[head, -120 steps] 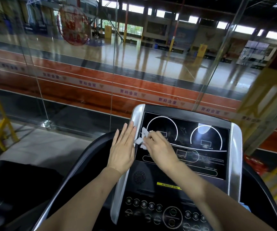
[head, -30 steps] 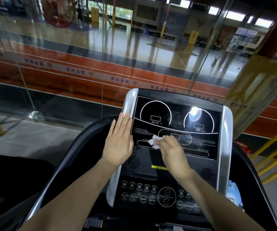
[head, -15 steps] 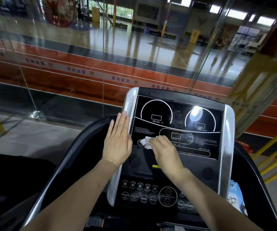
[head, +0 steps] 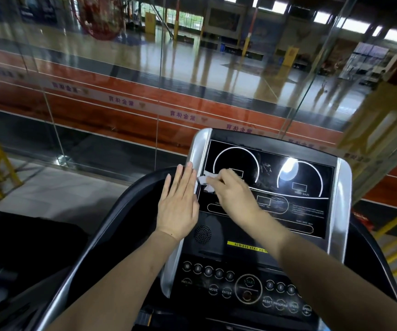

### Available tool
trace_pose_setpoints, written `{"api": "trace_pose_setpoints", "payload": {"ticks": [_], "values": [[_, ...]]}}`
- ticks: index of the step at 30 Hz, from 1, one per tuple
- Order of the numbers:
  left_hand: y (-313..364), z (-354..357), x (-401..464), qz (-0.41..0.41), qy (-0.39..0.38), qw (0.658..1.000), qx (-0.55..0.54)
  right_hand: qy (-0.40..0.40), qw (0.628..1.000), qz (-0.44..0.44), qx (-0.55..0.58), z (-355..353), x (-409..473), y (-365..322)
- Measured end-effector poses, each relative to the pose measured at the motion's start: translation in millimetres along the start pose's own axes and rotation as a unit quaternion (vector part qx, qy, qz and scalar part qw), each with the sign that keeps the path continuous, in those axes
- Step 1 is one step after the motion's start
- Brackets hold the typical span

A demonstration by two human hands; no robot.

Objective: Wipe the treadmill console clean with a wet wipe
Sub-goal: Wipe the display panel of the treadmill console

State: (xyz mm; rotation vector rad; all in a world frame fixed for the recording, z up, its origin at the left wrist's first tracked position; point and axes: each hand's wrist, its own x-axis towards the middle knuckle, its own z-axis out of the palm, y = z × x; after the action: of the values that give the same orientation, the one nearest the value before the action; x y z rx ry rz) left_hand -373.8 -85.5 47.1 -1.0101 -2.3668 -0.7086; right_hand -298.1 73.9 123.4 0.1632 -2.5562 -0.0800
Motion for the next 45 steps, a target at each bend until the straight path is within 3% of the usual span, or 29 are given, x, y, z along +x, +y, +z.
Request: {"api": "trace_pose_setpoints", "payload": {"ticks": [3,7,11,15,20,27,36,41,45], "values": [[-1,-1,1,0.0,0.0,1.0,-0.003,0.074,0.993,0.084,0.023,-17,55,19],[-2,-3,0,-0.002,-0.001,1.0,-0.008,0.077,0.991,0.107,0.026,-19,69,19],[-2,-6,0,-0.013,0.004,1.0,-0.02,0.047,0.996,0.024,0.069,7,-8,-20],[-3,-8,-1,-0.007,-0.008,1.0,-0.021,0.019,0.994,0.029,0.1,13,-46,-37],[-1,-7,-2,-0.007,-0.006,0.999,-0.031,0.004,0.998,0.03,0.061,-9,-64,-16],[-2,-7,0,-0.008,-0.015,1.0,-0.013,0.015,0.995,0.032,0.091,6,-34,-48],[11,-21,0,0.015,-0.011,1.0,0.021,0.016,0.997,0.06,0.045,-34,-77,11],[35,-23,10,0.077,-0.023,0.995,0.057,0.039,0.979,0.198,0.019,-50,6,73],[45,-20,8,0.065,-0.028,0.996,0.062,0.013,0.982,0.172,0.073,-36,-34,52]]}}
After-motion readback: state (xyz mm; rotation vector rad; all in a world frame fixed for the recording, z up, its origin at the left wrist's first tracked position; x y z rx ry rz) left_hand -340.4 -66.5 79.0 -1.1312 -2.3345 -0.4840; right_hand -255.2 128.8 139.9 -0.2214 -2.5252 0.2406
